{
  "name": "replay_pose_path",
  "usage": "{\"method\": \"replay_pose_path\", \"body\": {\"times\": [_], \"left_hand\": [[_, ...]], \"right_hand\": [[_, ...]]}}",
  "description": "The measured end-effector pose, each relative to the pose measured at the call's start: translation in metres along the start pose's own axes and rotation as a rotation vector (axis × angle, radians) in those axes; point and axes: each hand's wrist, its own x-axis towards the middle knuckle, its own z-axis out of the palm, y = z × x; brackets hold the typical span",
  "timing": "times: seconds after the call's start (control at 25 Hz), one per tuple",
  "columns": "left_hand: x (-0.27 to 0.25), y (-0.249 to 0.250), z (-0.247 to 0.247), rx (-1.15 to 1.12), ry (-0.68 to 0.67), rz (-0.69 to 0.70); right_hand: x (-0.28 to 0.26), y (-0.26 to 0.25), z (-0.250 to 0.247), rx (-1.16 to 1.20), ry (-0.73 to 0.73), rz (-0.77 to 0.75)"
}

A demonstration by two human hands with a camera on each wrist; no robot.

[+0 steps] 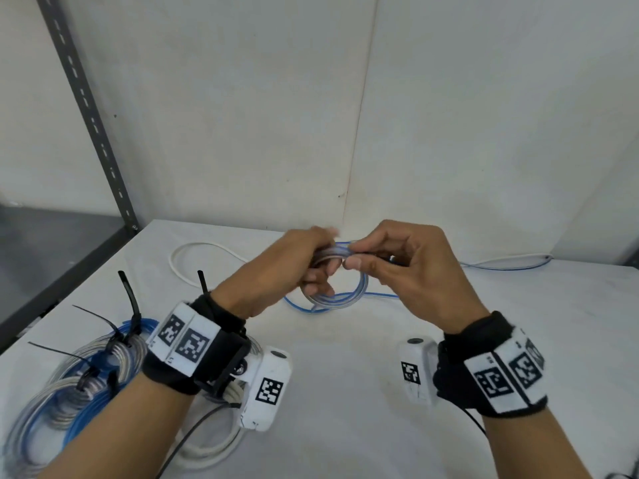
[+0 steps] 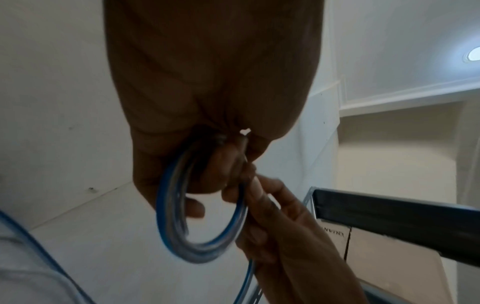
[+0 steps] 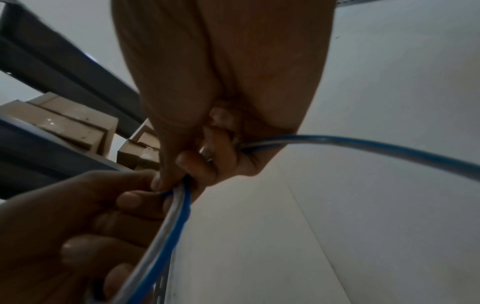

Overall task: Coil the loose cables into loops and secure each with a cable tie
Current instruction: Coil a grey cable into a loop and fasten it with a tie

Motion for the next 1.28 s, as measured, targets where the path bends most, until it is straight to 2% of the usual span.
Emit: {"method": "replay_pose_path", "body": {"times": [0.04,0.12,0.28,0.36,0.48,0.56,0.68,0.8,0.92,1.04,1.12,1.28], "left_hand": [[-0.001,-0.003,0.003,0.051,-0.020,0.009],[-0.002,-0.004,0.007,0.032,0.003,0.087],[0.004,0.002,-0.002,-0.256,0.178,0.181],[0.003,0.006,-0.002,-0.359,0.246,0.218],[0.000,0.010,0.005,-0.532,0.295,0.236],[-0.001,0.010,0.004,-0.599,0.276,0.220],[0.001,0.010,-0.005,-0.463,0.187,0.115],[-0.002,0.007,-0.008,-0.130,0.046,0.015],[-0.007,0.002,0.000,0.057,-0.081,0.062],[-0.007,0.003,0.000,-0.037,0.016,0.169],[-0.005,0.007,-0.004,-0.178,0.099,0.231],[-0.002,0.005,0.000,-0.392,0.216,0.341]], "right_hand": [[-0.001,0.000,-0.001,-0.042,-0.028,-0.007],[0.000,-0.002,-0.002,-0.049,0.005,-0.034],[0.003,-0.004,0.001,0.110,0.207,-0.031],[0.002,-0.006,0.017,0.232,0.256,-0.005],[0.000,-0.006,0.042,0.367,0.295,0.042],[0.000,-0.006,0.048,0.401,0.330,0.025],[0.002,-0.001,0.032,0.384,0.281,-0.009],[0.002,0.000,0.009,0.189,0.077,-0.004],[0.000,-0.001,0.002,0.058,-0.030,0.007],[0.002,-0.003,-0.001,0.092,0.082,-0.033],[0.003,-0.004,0.003,0.186,0.182,0.003],[0.000,-0.005,0.030,0.361,0.272,0.100]]}}
